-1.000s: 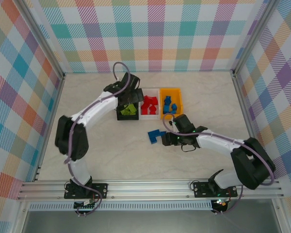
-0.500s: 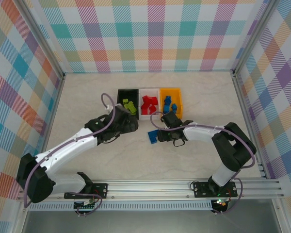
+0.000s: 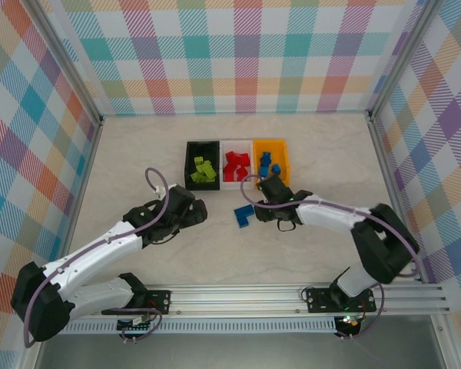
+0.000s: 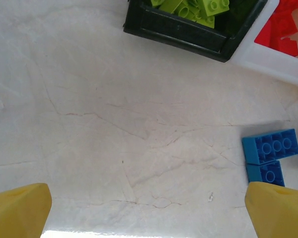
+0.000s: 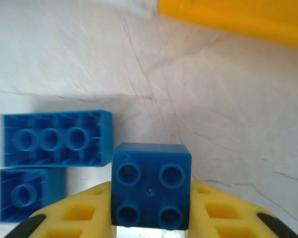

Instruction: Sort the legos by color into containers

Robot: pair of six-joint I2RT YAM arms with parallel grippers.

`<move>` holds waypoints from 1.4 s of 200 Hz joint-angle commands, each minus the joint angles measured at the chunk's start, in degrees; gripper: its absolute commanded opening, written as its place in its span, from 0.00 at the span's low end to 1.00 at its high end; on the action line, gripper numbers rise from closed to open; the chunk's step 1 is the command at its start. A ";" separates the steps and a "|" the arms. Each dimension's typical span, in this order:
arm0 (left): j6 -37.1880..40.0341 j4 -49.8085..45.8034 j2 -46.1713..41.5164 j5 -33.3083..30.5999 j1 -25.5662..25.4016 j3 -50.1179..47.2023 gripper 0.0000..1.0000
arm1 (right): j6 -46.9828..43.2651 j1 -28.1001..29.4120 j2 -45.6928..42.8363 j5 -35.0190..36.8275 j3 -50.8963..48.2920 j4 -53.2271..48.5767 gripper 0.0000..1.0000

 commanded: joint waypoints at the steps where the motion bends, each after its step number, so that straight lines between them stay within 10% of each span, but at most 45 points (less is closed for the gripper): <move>1: -1.90 2.63 -2.19 0.52 -0.62 -2.25 1.00 | -2.81 -3.79 -5.34 0.15 3.00 -2.07 0.26; 82: -0.72 4.60 0.41 5.85 -1.15 -3.43 1.00 | -3.76 -15.83 20.61 -4.21 31.64 -6.79 0.31; 105: 0.19 5.21 2.37 7.43 -1.77 -3.07 1.00 | -2.81 -16.46 23.95 -5.24 36.20 -8.39 0.49; 151: 2.61 8.77 8.78 8.95 -5.14 -0.63 1.00 | -1.75 -15.62 14.94 -8.59 30.07 -5.75 0.65; 280: 7.33 7.87 47.90 5.70 -13.00 24.51 0.78 | 1.69 -14.61 -10.71 -7.94 2.97 -0.34 0.67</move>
